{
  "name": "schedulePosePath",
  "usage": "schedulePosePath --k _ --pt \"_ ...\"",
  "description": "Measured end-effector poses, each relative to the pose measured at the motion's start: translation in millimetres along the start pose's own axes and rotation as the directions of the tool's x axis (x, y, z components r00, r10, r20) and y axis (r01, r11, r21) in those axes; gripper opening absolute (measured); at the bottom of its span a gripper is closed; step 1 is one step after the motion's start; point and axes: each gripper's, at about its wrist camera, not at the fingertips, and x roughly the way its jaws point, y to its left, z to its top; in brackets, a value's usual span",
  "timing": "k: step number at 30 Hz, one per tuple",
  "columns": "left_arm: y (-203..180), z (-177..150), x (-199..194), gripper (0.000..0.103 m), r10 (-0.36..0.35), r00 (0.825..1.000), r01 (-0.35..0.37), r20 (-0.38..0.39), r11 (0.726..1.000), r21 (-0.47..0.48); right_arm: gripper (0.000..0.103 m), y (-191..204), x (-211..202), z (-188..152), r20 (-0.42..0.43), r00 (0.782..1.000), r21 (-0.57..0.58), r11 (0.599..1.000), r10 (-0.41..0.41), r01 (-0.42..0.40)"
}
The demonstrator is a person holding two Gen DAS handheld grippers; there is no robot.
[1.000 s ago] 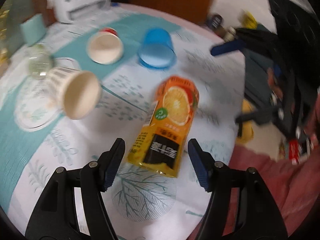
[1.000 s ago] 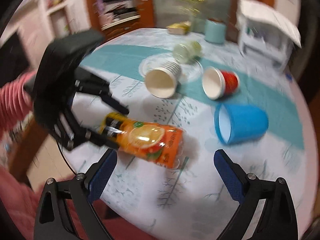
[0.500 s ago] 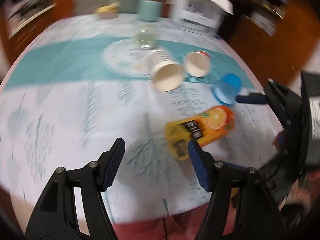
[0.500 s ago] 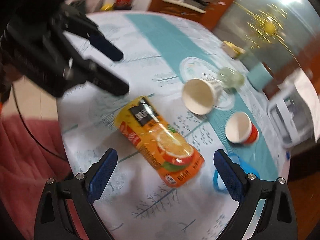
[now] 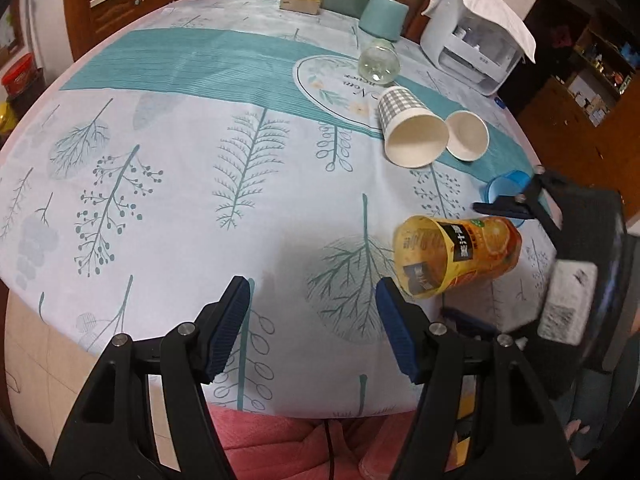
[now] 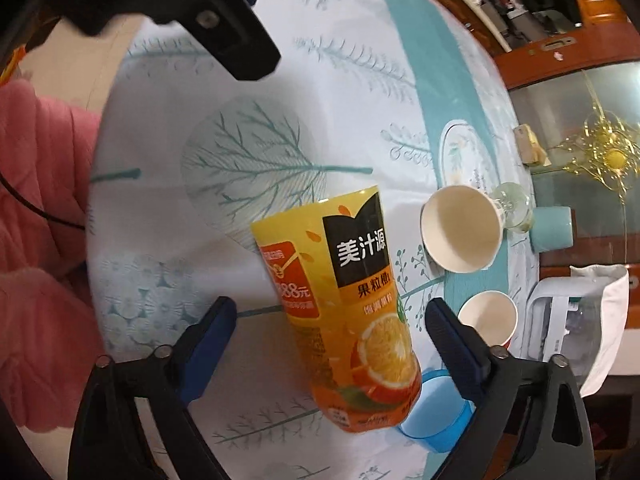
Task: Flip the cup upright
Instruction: 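Grasp the bottle with the right tool while the left tool releases it, then rotate the bottle upright with the right tool and set it on the table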
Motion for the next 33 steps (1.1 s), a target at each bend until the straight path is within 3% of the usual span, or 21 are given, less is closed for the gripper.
schedulePosePath --k 6,8,11,16,19,21,23,27,30,33 --pt "4.8 0.6 6.2 0.063 -0.051 0.999 0.051 -0.015 0.998 -0.021 0.076 -8.7 15.6 9.5 -0.026 1.0 -0.038 0.999 -0.005 0.004" --pt "6.9 0.1 5.2 0.063 -0.058 0.998 0.057 -0.012 0.998 -0.03 0.062 -13.0 18.9 12.0 -0.023 1.0 -0.036 0.999 0.013 -0.014" --pt "8.6 -0.2 0.0 0.063 -0.046 0.999 0.047 0.005 0.998 -0.034 0.061 -20.2 22.3 16.5 -0.03 0.999 -0.009 1.0 0.01 -0.01" --pt "7.4 -3.9 -8.9 0.063 -0.03 0.999 0.031 0.039 0.999 -0.027 0.06 -35.3 13.4 15.5 0.019 1.0 0.132 0.991 -0.009 0.007" --pt "7.7 -6.8 -11.3 0.063 -0.039 0.998 0.041 0.041 0.999 -0.034 0.06 -48.3 -2.4 7.3 0.111 0.993 0.277 0.961 -0.037 0.005" --pt "5.2 -8.9 -13.6 0.063 -0.041 0.998 0.043 0.048 0.999 -0.028 0.06 -59.7 -11.0 -0.6 0.172 0.984 0.392 0.92 -0.048 -0.023" --pt "1.8 -11.4 -17.8 0.063 -0.046 0.997 0.047 0.065 0.999 -0.022 0.059 -70.2 -23.3 -14.4 0.268 0.96 0.535 0.841 -0.083 -0.077" --pt "-3.6 -16.1 -27.1 0.063 -0.053 0.994 0.054 0.1 0.999 -0.009 0.059 -75.7 -37.4 -37.1 0.368 0.918 0.682 0.714 -0.146 -0.16" --pt "-7.0 -17.2 -30.8 0.063 -0.05 0.992 0.051 0.113 0.999 -0.006 0.059 -78.8 -43.5 -55.9 0.428 0.886 0.782 0.565 -0.179 -0.264" --pt "-11.3 -17.7 -32.9 0.063 -0.049 0.992 0.049 0.115 0.999 0.001 0.059 -70.7 -53.0 -74.2 0.455 0.852 0.834 0.458 -0.258 -0.307"
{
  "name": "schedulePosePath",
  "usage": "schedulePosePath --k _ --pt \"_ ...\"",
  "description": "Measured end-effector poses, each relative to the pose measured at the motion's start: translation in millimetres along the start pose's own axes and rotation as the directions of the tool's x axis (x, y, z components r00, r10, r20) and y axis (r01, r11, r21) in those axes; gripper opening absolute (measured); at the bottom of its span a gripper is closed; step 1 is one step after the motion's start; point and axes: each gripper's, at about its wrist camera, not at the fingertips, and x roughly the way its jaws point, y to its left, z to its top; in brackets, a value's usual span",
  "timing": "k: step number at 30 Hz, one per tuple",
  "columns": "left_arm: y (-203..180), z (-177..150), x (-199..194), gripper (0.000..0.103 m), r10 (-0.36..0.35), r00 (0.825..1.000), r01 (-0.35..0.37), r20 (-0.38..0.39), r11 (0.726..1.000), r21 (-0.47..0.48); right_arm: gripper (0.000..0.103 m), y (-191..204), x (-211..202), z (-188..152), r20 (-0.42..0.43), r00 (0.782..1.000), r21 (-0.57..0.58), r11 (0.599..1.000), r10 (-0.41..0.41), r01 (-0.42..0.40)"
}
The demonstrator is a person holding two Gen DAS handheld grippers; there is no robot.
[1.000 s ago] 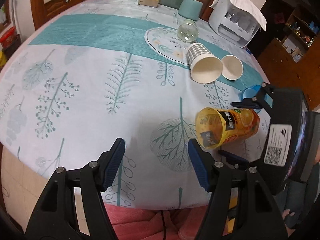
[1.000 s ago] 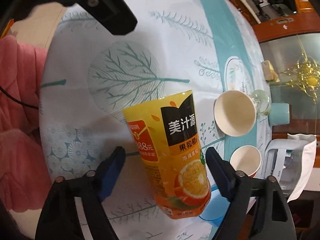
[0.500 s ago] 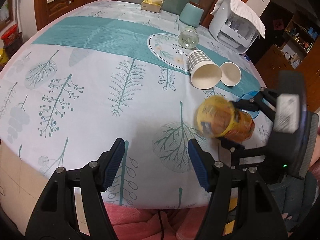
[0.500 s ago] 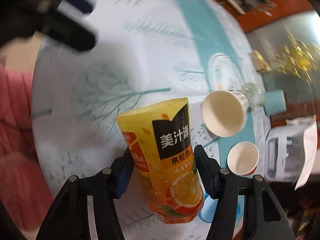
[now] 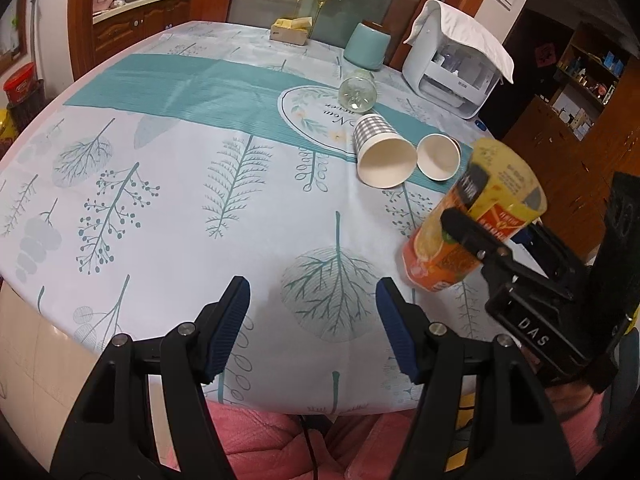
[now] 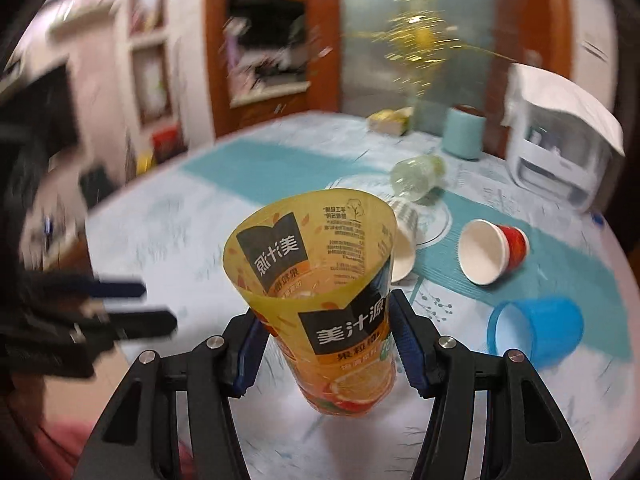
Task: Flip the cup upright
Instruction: 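Rotate the bottle upright with the right tool and set it on the table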
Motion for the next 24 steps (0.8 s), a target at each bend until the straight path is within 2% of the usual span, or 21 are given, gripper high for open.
schedulePosePath --k 4,7,9,15,17,21,23,24 --pt "-6.6 -1.2 0.9 0.063 0.014 1.0 -0.014 -0.014 1.0 0.014 0.059 -8.8 -7.5 -13.3 0.036 0.999 0.132 0.991 -0.027 0.022" --pt "-8.7 -1.5 0.4 0.063 0.013 1.0 -0.013 -0.009 1.0 0.022 0.059 -18.2 -10.5 -27.7 0.027 0.999 0.206 0.978 -0.024 0.018" --pt "-9.1 -1.9 0.7 0.063 0.015 1.0 -0.015 -0.009 1.0 0.025 0.059 -18.2 -5.6 -34.8 0.007 0.999 0.211 0.976 -0.049 0.047" --pt "-13.5 -3.3 10.5 0.063 0.031 0.998 -0.028 -0.049 0.998 0.05 0.059 -7.7 -5.2 -53.1 0.044 0.994 0.142 0.986 -0.095 0.088" --pt "-14.3 -4.3 12.8 0.063 0.03 0.998 -0.027 -0.058 0.998 0.054 0.059 -4.1 -2.6 -57.6 0.033 0.993 0.133 0.985 -0.113 0.108" --pt "-15.5 -7.0 12.1 0.063 0.046 0.997 -0.042 -0.057 0.997 0.071 0.07 -2.5 5.7 -65.5 -0.033 0.995 0.131 0.987 -0.092 0.096" --pt "-15.8 -8.4 10.1 0.063 0.053 0.997 -0.049 -0.053 0.996 0.077 0.084 -4.1 8.4 -71.7 -0.067 0.995 0.155 0.985 -0.068 0.078" --pt "-16.7 -9.9 8.9 0.063 0.056 0.997 -0.052 -0.053 0.995 0.083 0.086 -4.8 8.0 -75.1 -0.08 0.995 0.168 0.983 -0.066 0.078"
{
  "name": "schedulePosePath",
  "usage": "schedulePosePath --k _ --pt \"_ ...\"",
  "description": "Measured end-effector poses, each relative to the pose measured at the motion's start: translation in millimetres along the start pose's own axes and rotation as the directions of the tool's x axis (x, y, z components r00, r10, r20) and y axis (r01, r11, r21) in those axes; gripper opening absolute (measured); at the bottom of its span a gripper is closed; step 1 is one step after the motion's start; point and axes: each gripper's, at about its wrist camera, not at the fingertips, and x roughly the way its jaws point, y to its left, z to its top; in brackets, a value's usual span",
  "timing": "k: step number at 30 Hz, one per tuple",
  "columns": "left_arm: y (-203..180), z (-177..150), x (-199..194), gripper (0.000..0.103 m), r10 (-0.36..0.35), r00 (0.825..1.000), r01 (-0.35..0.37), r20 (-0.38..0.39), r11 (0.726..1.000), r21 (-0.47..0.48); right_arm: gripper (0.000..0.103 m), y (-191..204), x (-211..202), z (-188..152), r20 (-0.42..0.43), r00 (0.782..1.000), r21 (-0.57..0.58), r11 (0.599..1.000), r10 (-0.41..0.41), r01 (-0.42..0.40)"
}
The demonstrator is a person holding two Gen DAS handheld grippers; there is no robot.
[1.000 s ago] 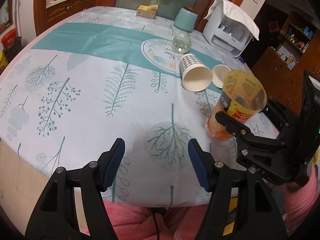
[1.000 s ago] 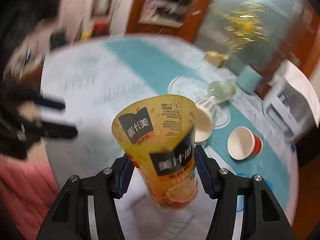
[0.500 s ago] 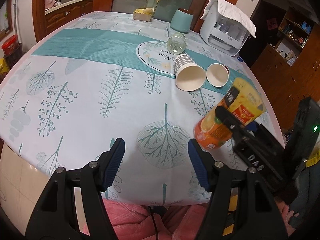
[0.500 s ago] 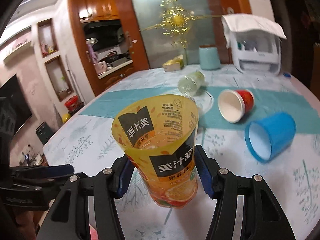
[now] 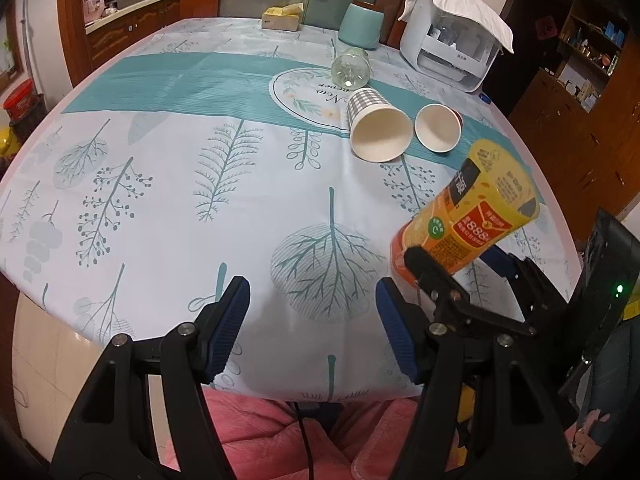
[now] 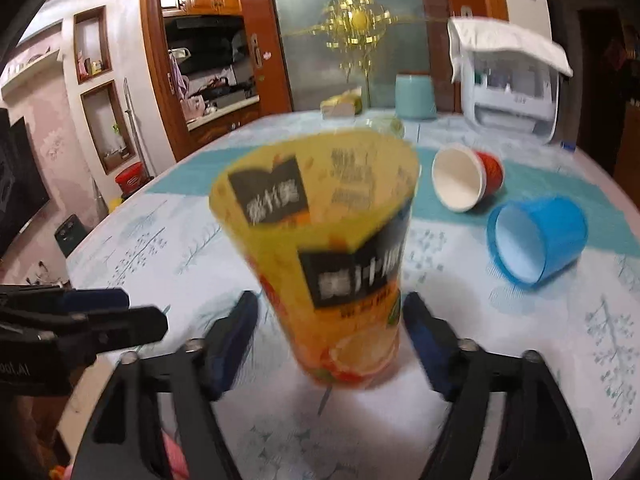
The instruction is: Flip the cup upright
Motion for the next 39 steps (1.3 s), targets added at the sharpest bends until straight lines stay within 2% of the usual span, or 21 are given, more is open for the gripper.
schedulePosePath --k 6,11,15,16,18,23,26,31,39 --pt "-5.5 -4.0 -5.0 0.063 0.024 1.0 -0.024 -0.001 0.999 0.039 0.096 0.5 -14.0 -15.5 -0.095 0.993 0.032 0.996 -0.076 0.08" --pt "-16.3 -3.5 -5.8 0.063 0.047 0.998 -0.045 -0.028 0.996 0.077 0.098 -6.1 -30.8 -21.9 -0.23 0.966 0.102 0.984 -0.117 0.143" --pt "-28.1 3.3 -11.7 0.08 0.057 0.998 -0.053 -0.035 0.993 0.11 0.099 -20.7 -48.3 -20.6 -0.339 0.933 0.2 0.959 -0.122 0.199" --pt "-29.9 6.1 -14.6 0.081 0.052 0.998 -0.048 -0.031 0.993 0.111 0.099 -24.8 -54.0 -19.2 -0.362 0.923 0.224 0.949 -0.132 0.223" --pt "-33.9 12.6 -21.2 0.081 0.058 0.998 -0.054 -0.027 0.992 0.112 0.099 -30.8 -66.4 -13.3 -0.36 0.921 0.253 0.935 -0.146 0.247" --pt "-45.4 25.5 -35.4 0.084 0.124 0.992 -0.119 -0.03 0.983 0.142 0.101 -39.0 -98.3 5.7 -0.358 0.924 0.329 0.908 -0.134 0.259" --pt "-49.1 30.6 -43.7 0.085 0.125 0.992 -0.121 -0.021 0.981 0.149 0.101 -38.5 -116.4 16.5 -0.327 0.938 0.353 0.906 -0.113 0.232" --pt "-52.4 33.7 -56.4 0.088 0.121 0.993 -0.119 -0.009 0.982 0.147 0.101 -29.1 -134.2 36.8 -0.32 0.932 0.281 0.923 -0.17 0.265" --pt "-48.7 34.4 -65.7 0.093 0.192 0.981 -0.194 0.028 0.969 0.153 0.101 0.1 -141.8 46.9 -0.297 0.929 0.185 0.941 -0.222 0.284"
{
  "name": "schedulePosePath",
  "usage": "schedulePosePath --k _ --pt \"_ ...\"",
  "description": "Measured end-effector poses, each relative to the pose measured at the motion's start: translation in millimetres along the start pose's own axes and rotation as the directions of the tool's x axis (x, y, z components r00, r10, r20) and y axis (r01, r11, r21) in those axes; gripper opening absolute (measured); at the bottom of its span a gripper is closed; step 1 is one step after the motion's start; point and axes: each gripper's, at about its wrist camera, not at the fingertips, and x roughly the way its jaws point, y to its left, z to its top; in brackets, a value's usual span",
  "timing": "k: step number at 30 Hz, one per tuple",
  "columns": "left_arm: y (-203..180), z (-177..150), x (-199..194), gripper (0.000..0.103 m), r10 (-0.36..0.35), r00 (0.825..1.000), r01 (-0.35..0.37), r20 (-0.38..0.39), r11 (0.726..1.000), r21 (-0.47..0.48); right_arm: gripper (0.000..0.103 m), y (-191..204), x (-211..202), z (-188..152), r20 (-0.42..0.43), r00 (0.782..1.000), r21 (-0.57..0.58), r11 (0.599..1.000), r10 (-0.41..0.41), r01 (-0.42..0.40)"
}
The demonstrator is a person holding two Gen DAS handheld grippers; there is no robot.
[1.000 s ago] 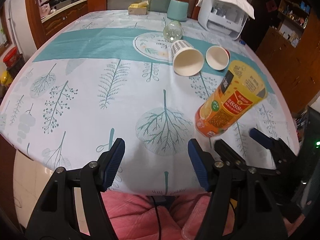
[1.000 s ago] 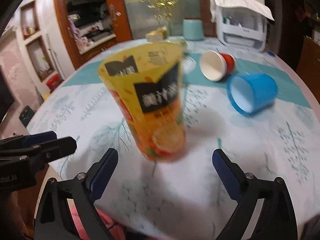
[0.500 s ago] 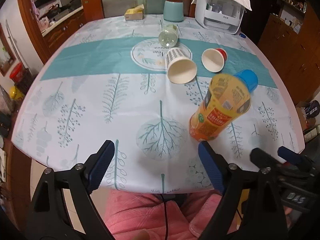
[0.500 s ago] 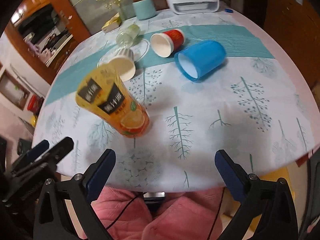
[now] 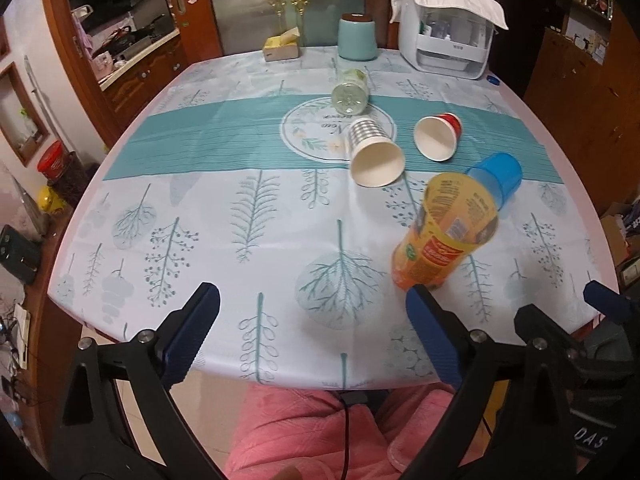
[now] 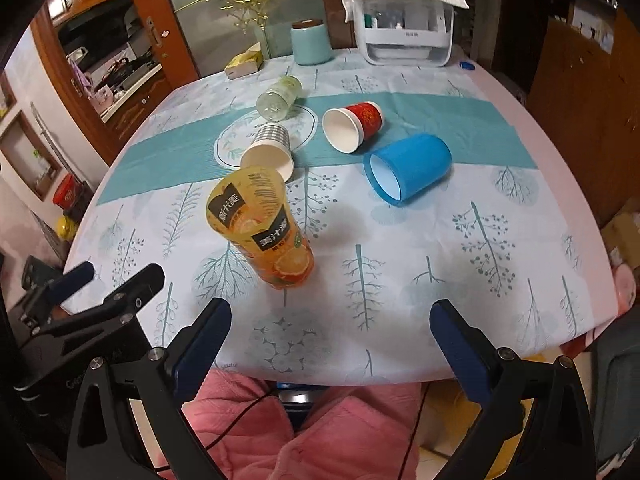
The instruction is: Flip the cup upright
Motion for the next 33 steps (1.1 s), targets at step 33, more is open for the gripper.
schedulePosePath --k 33 --pt "-6.9 6.0 3.9 0.093 -0.02 1.0 0.02 0.002 1.0 0.017 0.101 -8.4 -1.6 0.5 0.0 1.0 0.02 1.0 -0.01 0.01"
